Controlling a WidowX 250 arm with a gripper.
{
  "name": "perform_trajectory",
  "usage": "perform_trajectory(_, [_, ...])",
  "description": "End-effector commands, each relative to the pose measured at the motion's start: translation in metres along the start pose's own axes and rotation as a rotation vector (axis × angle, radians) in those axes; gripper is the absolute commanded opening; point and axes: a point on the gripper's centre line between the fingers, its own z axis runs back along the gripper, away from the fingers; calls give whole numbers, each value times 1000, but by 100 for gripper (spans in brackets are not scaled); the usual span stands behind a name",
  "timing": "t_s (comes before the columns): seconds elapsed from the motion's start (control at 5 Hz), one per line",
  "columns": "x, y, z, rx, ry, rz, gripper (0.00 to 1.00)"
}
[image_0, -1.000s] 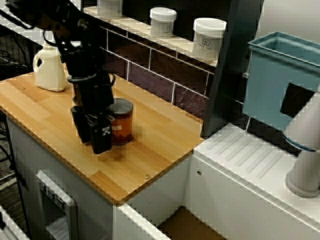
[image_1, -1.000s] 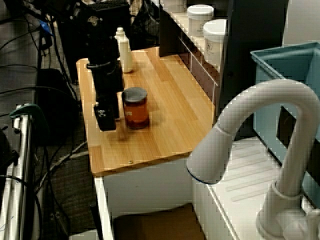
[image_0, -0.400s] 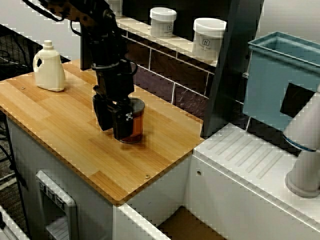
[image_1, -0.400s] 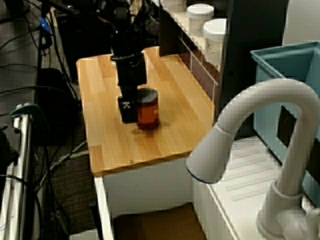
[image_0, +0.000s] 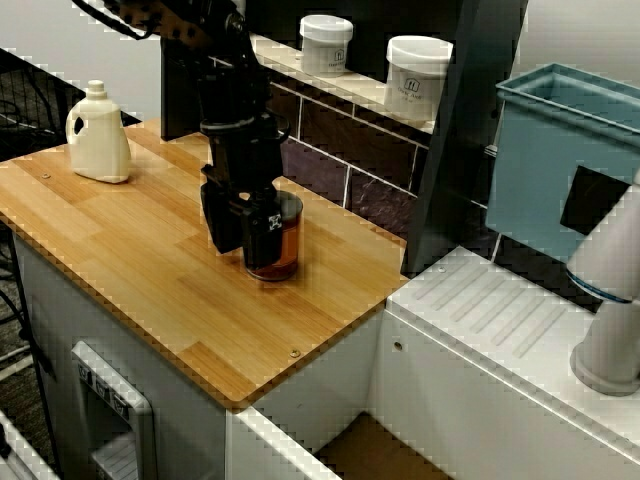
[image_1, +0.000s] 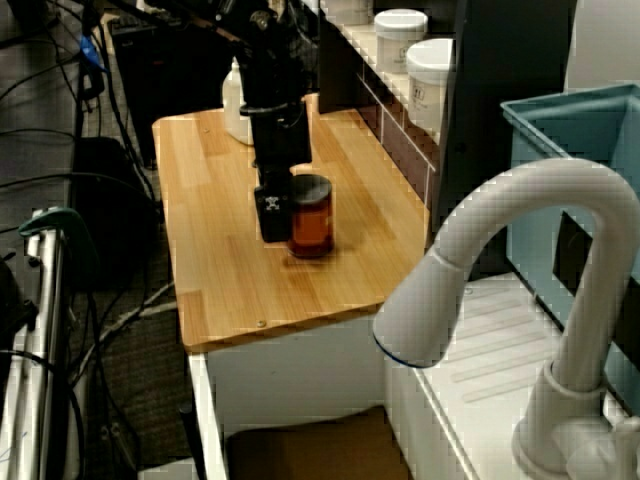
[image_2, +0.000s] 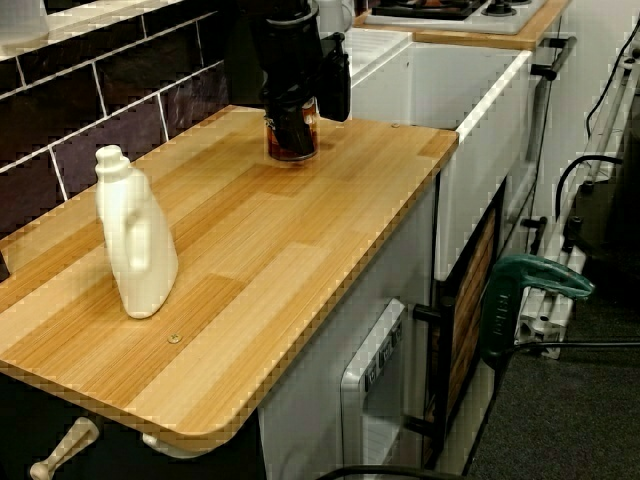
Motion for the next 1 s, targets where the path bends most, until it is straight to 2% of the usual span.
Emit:
perform_trajectory(0.0, [-7, 11, 15, -1, -25, 8, 100])
perform_trajectory(0.2, [-20, 12, 25, -22, -25, 7, 100])
perform_trajectory(0.4, [-29, 10, 41, -37, -55, -7, 100])
perform_trajectory(0.6, [-29, 11, 54, -54, -84, -4, 100])
perform_trajectory(0.8, [-21, 10, 64, -59, -138, 27, 100])
